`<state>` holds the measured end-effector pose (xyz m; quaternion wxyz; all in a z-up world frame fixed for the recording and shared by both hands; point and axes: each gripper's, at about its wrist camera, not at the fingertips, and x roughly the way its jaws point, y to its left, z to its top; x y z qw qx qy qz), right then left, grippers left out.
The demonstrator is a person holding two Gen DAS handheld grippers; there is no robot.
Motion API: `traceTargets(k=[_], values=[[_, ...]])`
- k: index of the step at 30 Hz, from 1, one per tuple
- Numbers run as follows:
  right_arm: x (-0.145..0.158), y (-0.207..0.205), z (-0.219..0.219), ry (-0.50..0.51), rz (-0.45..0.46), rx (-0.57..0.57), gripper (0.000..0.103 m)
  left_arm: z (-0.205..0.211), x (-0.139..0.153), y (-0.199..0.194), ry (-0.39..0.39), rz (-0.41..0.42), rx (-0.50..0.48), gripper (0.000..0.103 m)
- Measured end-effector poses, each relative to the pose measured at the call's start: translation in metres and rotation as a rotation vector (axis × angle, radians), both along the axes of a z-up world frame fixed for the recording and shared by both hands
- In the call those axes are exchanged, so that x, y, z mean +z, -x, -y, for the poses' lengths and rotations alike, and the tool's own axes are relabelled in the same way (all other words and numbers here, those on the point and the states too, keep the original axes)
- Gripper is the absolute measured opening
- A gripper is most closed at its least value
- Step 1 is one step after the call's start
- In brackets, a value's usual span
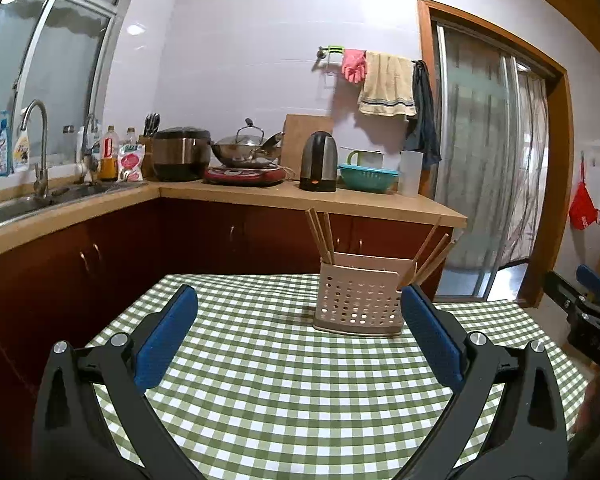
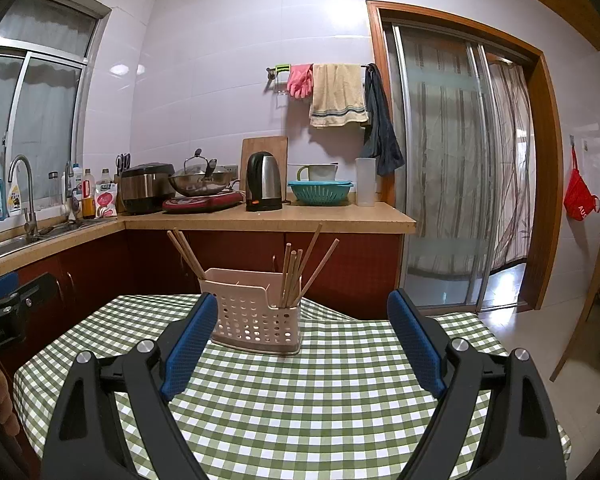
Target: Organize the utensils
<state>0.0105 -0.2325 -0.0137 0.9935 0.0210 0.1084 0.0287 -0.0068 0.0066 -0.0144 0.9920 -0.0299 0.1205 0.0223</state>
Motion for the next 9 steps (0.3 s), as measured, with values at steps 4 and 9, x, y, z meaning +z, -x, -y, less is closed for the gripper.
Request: traceTargets(k=[4, 9], values=[[-0.002, -0.001, 0.001, -0.001, -0.009, -0.002, 0.084, 0.001, -0.003, -0.006, 0.002, 0.005, 0.002, 0.099], [-0.010, -0.013, 0.004, 0.000, -0.034, -0.003, 0.084, -0.001, -0.017, -0.024, -0.009, -0.041, -0.004, 0.099]])
